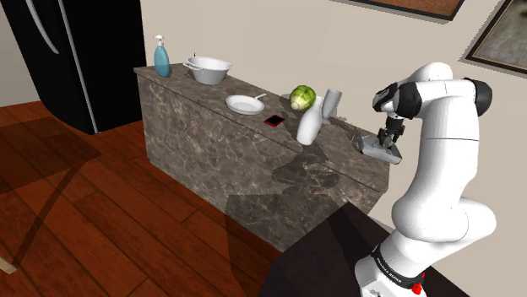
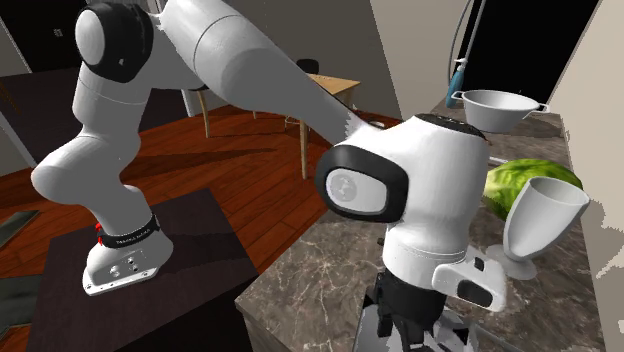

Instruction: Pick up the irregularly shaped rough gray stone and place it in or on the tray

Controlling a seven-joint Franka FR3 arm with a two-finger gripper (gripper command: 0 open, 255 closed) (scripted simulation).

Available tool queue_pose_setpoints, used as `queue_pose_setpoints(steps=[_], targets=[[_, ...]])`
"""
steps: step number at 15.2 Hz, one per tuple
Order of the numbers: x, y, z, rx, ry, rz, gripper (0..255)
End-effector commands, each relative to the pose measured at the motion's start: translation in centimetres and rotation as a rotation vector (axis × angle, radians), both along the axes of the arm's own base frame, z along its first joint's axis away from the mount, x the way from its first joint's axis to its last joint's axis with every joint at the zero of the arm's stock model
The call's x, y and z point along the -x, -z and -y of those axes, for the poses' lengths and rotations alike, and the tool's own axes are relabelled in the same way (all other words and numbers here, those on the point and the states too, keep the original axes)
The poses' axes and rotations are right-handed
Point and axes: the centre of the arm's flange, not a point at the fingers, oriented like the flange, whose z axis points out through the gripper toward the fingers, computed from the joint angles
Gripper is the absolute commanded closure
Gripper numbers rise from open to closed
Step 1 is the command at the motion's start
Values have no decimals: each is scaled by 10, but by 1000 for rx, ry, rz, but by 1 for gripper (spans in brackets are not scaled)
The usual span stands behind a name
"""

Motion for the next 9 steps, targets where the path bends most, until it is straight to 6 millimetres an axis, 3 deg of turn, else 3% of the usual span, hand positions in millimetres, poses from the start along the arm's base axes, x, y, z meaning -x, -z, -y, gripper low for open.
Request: queue_pose_setpoints(steps=[1,4,6,9], targets=[[1,0,1,-13,38,48,0],[-26,-21,-35,146,-511,-185,0],[-32,-27,-62,237,-823,-318,0],[-30,-14,-53,237,-823,-318,0]])
